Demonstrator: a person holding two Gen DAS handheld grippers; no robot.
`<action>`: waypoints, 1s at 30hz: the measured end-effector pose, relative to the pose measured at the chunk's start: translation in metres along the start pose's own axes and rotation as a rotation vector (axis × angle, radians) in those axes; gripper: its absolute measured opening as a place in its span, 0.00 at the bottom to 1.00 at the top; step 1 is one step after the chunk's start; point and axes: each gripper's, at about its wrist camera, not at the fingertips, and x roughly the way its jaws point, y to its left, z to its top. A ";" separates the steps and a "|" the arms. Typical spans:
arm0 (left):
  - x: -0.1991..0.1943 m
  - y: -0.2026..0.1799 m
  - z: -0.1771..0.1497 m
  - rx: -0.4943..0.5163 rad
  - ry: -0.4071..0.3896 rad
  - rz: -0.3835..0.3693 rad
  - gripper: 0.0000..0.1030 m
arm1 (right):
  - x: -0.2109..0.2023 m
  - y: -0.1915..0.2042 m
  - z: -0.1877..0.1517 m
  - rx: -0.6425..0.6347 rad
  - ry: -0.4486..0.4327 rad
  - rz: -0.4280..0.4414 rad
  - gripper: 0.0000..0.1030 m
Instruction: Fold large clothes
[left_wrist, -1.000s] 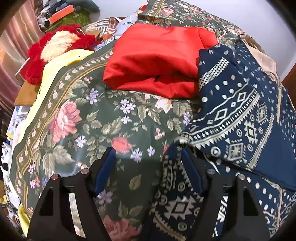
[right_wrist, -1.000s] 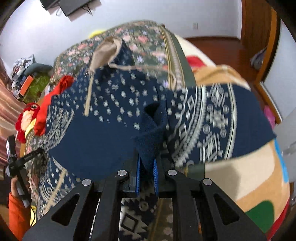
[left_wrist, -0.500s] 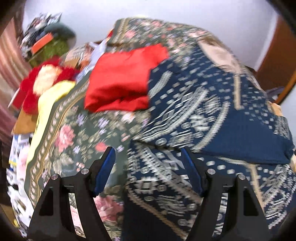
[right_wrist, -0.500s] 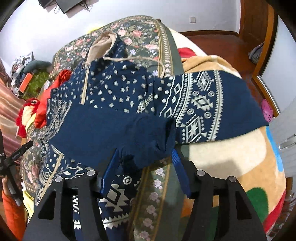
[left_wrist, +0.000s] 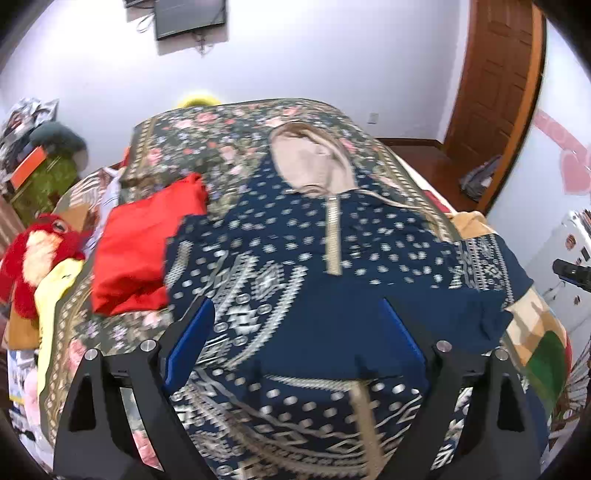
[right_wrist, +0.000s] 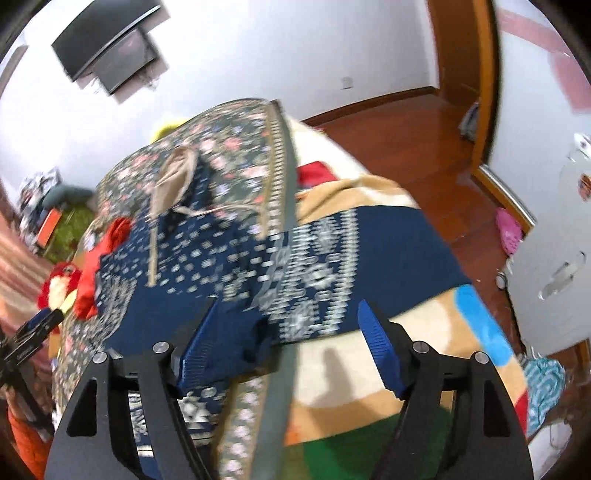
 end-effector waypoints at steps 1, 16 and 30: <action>0.003 -0.006 0.001 0.005 0.004 -0.007 0.88 | 0.002 -0.009 0.000 0.015 0.001 -0.012 0.72; 0.057 -0.035 -0.012 0.020 0.137 -0.018 0.88 | 0.075 -0.117 -0.010 0.370 0.147 -0.017 0.72; 0.058 -0.007 -0.016 -0.068 0.147 0.000 0.88 | 0.110 -0.132 0.025 0.436 0.083 -0.076 0.42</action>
